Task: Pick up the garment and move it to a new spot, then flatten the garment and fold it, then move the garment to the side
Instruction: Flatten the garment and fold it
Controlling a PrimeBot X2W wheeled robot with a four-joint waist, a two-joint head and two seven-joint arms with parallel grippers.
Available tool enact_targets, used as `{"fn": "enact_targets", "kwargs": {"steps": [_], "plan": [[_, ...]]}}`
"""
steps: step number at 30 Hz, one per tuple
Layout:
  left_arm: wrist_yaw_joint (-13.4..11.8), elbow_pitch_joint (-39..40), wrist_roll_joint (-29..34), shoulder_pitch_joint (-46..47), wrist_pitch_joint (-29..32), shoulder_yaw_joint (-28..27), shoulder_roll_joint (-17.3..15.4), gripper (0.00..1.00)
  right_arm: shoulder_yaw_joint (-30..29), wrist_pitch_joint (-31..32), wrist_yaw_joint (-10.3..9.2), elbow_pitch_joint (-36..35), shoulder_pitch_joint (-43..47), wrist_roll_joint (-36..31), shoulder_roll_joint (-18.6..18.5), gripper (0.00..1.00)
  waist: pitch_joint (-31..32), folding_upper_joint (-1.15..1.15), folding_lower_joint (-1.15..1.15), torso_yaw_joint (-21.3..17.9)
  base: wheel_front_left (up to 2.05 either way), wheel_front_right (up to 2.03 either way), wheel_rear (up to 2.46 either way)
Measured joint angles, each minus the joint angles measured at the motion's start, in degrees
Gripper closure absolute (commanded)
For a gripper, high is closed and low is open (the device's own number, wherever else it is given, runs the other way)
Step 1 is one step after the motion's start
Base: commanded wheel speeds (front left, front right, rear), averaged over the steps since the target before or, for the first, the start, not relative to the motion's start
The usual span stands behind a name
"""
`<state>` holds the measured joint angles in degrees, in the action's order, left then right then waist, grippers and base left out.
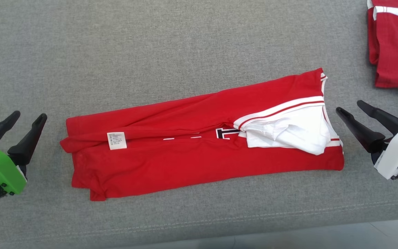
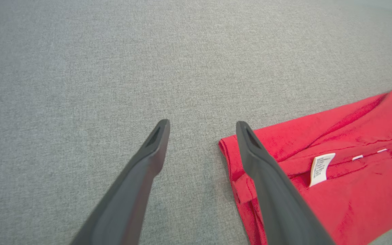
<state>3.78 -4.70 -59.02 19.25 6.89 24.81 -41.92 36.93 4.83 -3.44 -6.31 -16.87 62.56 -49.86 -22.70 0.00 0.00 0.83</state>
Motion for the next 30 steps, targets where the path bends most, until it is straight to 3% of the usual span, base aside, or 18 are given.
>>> {"fn": "enact_targets", "kwargs": {"steps": [8,9,14,18,29,30], "plan": [[-4.5,3.5,7.1,-0.1,-10.1,-0.4,3.7,0.00,-0.3,3.2,-0.27,4.4,0.0,4.5,0.2,0.00,0.2,0.00,0.00,2.8,0.00,0.00,0.00],[-6.3,3.8,7.9,-0.5,-13.0,-0.9,4.9,0.00,-0.4,3.9,-0.67,5.6,0.0,5.4,0.6,0.00,0.1,0.00,0.00,3.9,0.00,0.00,0.00],[-8.4,4.5,10.4,-2.0,-17.6,-0.9,7.6,0.00,-0.5,5.6,-0.68,7.8,0.0,8.0,1.3,0.00,0.1,0.00,0.00,6.1,0.00,0.00,0.00],[-8.8,5.1,10.8,-3.5,-20.6,-0.6,10.4,0.00,-0.6,6.9,-0.45,9.4,0.1,10.8,2.4,0.00,0.1,0.00,0.00,8.4,0.00,0.00,0.00],[-9.3,4.0,10.9,-8.5,-20.6,-0.3,13.9,0.00,0.7,12.0,0.94,13.5,-0.2,13.4,3.4,0.00,2.9,0.00,0.00,12.2,0.00,0.00,0.00],[-9.3,4.0,10.9,-8.9,-20.6,-0.3,14.2,0.00,0.7,12.5,1.15,13.7,-0.2,13.8,3.7,0.15,3.2,0.00,0.00,12.5,0.00,0.00,0.00]]}}
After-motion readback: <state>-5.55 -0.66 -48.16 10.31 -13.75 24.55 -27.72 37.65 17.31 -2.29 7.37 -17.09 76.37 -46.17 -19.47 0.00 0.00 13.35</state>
